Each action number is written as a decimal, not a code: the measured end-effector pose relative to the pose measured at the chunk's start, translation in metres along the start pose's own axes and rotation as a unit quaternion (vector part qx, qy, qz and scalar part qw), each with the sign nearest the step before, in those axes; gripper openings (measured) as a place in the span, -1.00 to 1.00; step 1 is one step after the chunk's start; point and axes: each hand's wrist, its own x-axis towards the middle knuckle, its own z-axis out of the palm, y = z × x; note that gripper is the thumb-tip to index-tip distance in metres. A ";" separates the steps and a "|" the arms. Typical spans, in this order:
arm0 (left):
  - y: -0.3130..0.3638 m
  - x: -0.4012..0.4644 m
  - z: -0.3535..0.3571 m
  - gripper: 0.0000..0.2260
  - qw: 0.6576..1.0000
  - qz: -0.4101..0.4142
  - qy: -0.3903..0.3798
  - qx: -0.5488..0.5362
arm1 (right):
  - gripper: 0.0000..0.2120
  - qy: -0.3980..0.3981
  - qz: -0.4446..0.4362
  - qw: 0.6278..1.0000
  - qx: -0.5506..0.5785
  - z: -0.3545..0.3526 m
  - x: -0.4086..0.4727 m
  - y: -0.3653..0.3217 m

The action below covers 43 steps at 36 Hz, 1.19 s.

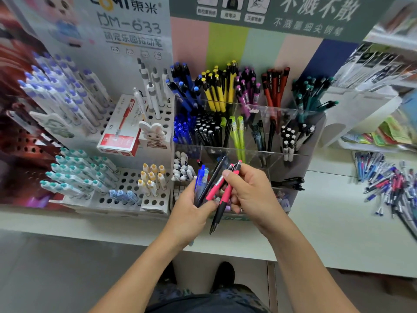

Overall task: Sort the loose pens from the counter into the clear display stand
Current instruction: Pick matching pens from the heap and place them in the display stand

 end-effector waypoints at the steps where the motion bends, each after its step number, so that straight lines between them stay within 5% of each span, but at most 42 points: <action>1: -0.001 -0.001 -0.001 -0.85 0.999 -0.017 -0.017 -0.034 | -0.81 -0.001 0.000 1.000 0.006 0.001 0.001 0.000; 9: -0.003 0.003 -0.018 -0.69 0.980 -0.069 -0.015 -0.184 | -0.83 -0.026 -0.003 0.999 0.028 -0.001 0.009 -0.003; 14: -0.007 0.002 -0.028 -0.75 0.980 -0.064 -0.007 -0.186 | -0.82 0.142 -0.070 0.987 0.040 -0.023 0.020 -0.013; 17: -0.008 0.001 -0.028 -0.83 0.985 -0.055 -0.012 -0.165 | -0.83 0.221 -0.148 0.963 -0.052 -0.013 0.026 -0.009; 23: -0.002 -0.001 -0.033 -0.84 0.982 -0.063 -0.040 -0.176 | -0.94 0.187 -0.260 0.909 -0.267 0.034 0.040 0.017; 32: 0.003 0.000 -0.034 -0.75 0.968 -0.089 -0.085 -0.217 | -0.83 0.062 -0.134 0.905 -0.398 0.047 0.054 0.039; 39: 0.006 0.009 -0.032 -0.64 0.966 -0.080 -0.059 -0.237 | -0.65 0.040 -0.082 0.953 -0.289 0.027 0.041 0.014; 41: 0.010 0.012 -0.030 -0.65 0.973 -0.063 -0.053 -0.214 | -0.80 0.064 -0.091 0.959 -0.262 0.015 0.034 0.000; 43: 0.017 0.016 -0.024 -0.70 0.983 -0.045 -0.063 -0.167 | -0.88 0.043 -0.053 0.990 -0.121 0.004 0.024 -0.016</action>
